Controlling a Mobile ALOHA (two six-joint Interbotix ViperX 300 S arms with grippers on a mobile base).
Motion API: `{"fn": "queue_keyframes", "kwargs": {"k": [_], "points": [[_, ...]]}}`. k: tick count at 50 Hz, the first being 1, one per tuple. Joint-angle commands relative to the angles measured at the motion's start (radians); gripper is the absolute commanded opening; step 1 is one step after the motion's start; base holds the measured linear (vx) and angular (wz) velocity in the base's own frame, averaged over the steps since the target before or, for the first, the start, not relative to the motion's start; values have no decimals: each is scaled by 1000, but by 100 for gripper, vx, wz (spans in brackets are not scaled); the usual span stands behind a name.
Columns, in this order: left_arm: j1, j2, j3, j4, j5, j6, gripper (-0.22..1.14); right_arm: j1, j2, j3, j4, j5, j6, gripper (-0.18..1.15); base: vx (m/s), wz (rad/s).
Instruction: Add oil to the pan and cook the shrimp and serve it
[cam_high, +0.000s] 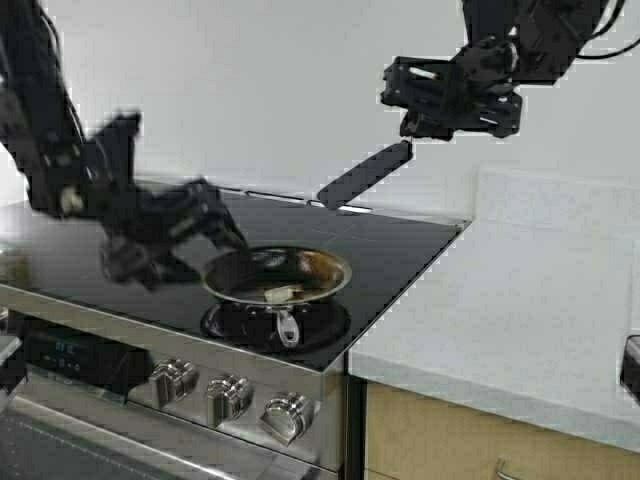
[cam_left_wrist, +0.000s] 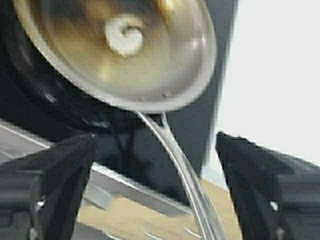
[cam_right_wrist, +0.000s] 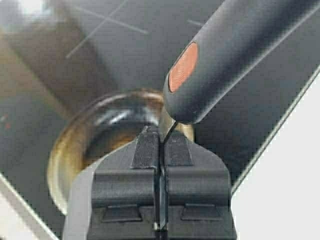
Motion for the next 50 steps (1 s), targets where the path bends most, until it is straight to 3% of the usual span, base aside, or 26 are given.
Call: {"fn": "queue_keyframes", "kwargs": {"k": [1,8,25,50], "points": [[-5,97,-75,89,-106,-120,102,0,-21,-20,2,-6,0,7,0,0],[-5,219,-167,144,-175,-229,102,0,-21,-20,3,-6,0,7,0,0],[-55,350,-313,149,-196,-373,102,0,-23,-14,5,-9,2,7,0,0],[-83,413,-402,152,-285,-623,102,0,-26,-12,6,-11,3,7,0,0]]}}
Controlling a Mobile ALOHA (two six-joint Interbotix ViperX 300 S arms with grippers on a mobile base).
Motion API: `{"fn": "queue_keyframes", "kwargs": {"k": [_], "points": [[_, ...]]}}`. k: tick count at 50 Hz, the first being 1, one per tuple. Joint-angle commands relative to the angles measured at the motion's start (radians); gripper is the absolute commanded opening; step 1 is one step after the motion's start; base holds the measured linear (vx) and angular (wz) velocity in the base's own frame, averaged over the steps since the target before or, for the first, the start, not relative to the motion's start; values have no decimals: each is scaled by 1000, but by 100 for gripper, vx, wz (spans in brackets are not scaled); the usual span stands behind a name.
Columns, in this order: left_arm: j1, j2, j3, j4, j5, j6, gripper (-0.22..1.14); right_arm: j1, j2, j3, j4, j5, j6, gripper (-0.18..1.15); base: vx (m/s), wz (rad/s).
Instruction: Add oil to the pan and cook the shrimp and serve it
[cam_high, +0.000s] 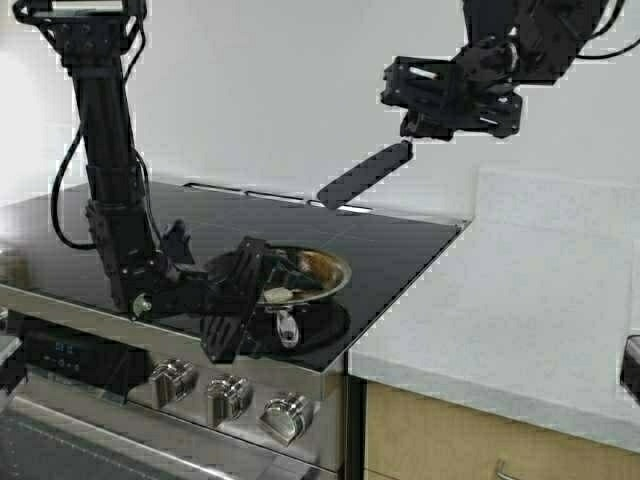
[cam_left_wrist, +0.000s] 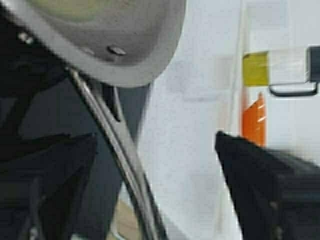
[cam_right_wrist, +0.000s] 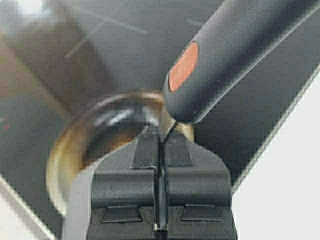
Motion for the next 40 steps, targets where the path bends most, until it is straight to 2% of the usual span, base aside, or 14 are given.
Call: {"fn": "queue_keyframes", "kwargs": {"k": [1,15,20,24,26,27,31,34,36,40], "points": [[-2,-2,-17,6,-35,-66,102,2,-26,-12,2,-11,2,7,0,0],[-2,11,-23,38,-64,-152,101,2,-31,-12,2,-12,3,7,0,0],[-3,12,-29,43,-72,-189,94,2,-31,-12,2,-11,3,7,0,0],[-3,12,-35,46,-75,-225,78,2,-32,-12,2,-12,5,7,0,0],[-2,12,-38,52,-81,-245,59,2,-31,-12,3,-11,5,7,0,0],[-3,12,-40,54,-83,-249,55,3,-31,-12,3,-11,5,7,0,0],[-3,6,-38,57,-86,-261,11,2,-31,-12,11,-12,5,7,0,0],[-3,3,-34,55,-86,-259,-10,2,-29,-12,17,-18,5,7,0,0],[-2,0,-31,55,-86,-258,-13,2,-28,-12,20,-20,5,7,0,0],[-2,-6,-25,55,-86,-258,-2,2,-23,-12,23,-20,5,7,0,0]]}}
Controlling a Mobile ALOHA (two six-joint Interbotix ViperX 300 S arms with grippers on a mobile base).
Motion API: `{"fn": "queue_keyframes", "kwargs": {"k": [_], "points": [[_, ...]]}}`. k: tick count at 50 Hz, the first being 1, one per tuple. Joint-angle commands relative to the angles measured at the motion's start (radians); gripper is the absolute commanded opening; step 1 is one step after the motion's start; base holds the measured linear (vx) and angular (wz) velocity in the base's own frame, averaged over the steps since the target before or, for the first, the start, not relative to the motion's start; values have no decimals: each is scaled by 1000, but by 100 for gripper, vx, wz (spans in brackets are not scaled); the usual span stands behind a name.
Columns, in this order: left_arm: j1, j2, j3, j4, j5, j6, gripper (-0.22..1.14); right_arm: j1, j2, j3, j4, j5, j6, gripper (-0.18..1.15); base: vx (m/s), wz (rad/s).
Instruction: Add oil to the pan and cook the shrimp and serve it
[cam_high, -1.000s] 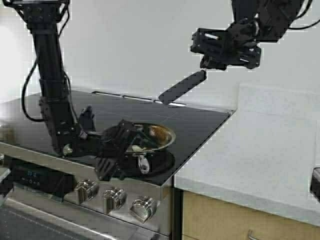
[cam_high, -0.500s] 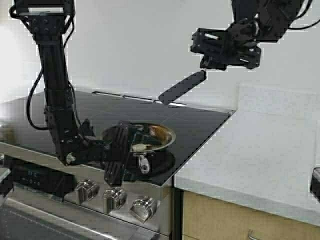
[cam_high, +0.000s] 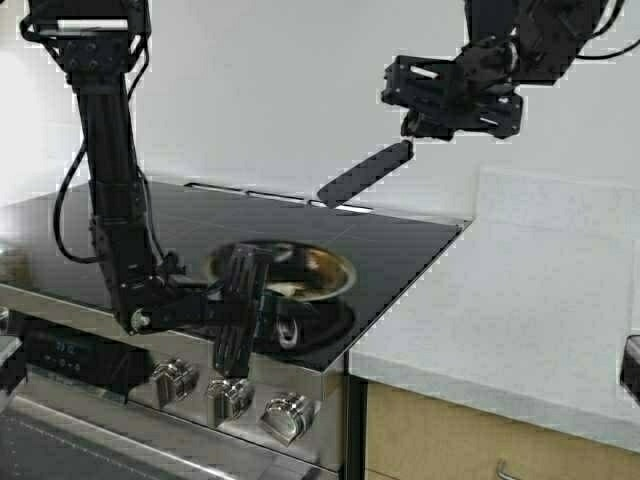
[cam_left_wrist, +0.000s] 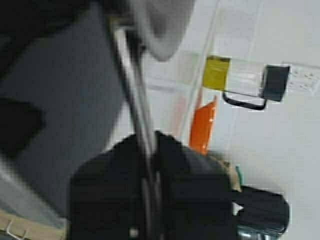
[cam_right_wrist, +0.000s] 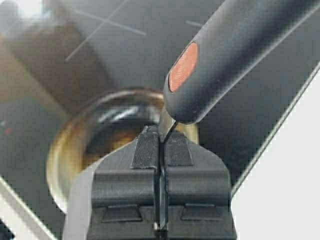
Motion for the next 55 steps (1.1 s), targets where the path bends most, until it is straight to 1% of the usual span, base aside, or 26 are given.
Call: {"fn": "queue_keyframes", "kwargs": {"k": [1,4,8,12,19,29,36,44,48,51,55], "points": [[-6,-48,3,0,-17,12,1,2,-21,-12,8,-17,2,7,0,0],[-6,-54,9,0,-18,15,7,2,-14,-14,9,-18,2,7,0,0],[-5,-67,18,0,-21,31,4,2,3,-14,15,-34,2,7,0,0],[-5,-86,29,-2,-23,52,2,2,31,-12,23,-81,-2,7,0,0],[-6,-121,61,-3,-21,72,2,2,107,-34,26,-146,-5,7,0,0],[-5,-147,95,-11,3,74,2,2,265,-112,57,-247,-12,7,0,0],[-5,-150,103,-11,17,74,2,2,370,-189,74,-287,-34,7,0,0],[-5,-161,115,-11,17,72,2,11,442,-262,115,-324,-66,7,0,0],[-5,-167,118,-11,18,72,2,26,466,-295,126,-325,-140,7,0,0],[-5,-172,121,-11,18,71,2,46,485,-318,150,-325,-250,7,0,0],[-5,-183,124,-11,20,71,2,78,509,-342,225,-325,-420,7,0,0]]}}
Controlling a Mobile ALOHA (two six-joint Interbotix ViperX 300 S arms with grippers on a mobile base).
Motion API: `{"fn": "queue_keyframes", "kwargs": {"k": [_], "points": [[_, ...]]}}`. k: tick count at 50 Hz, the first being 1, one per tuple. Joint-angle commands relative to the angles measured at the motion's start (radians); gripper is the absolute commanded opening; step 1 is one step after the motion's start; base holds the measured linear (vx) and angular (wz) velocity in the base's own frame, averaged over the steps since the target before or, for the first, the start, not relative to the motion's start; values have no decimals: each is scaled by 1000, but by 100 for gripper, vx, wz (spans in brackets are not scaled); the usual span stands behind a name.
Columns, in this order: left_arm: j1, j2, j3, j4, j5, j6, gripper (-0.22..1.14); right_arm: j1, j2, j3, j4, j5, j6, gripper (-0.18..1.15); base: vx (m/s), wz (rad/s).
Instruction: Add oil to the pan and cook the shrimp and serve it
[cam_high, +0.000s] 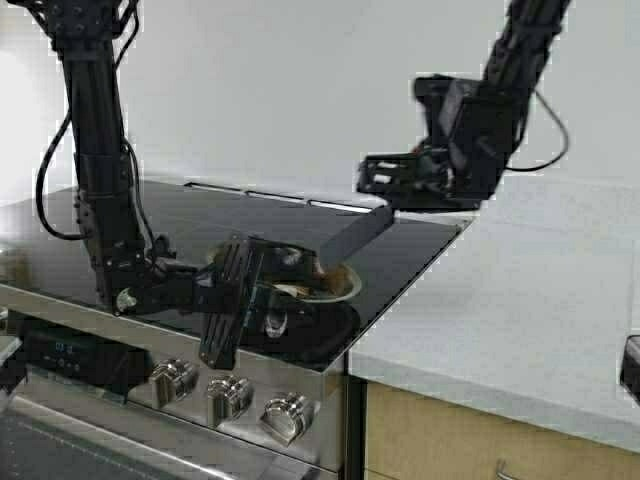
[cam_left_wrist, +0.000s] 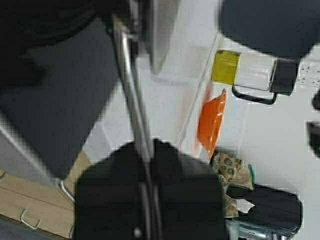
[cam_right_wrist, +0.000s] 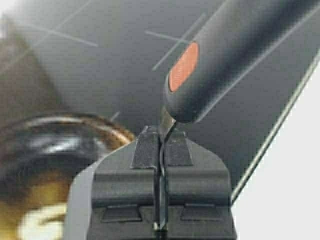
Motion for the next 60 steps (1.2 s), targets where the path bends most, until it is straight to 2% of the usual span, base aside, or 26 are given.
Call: {"fn": "queue_keyframes", "kwargs": {"k": [1,8,40,60], "points": [[-3,-83,-3,-2,-11,38,2,60,11,-52,101,-15,-210,7,0,0],[-3,-92,-3,-2,2,38,2,106,32,-66,241,-15,-364,7,0,0],[-5,-114,0,-64,12,57,2,247,11,130,253,-14,-321,7,0,0],[-3,-117,2,-77,12,61,2,288,20,147,255,23,-256,7,0,0]]}}
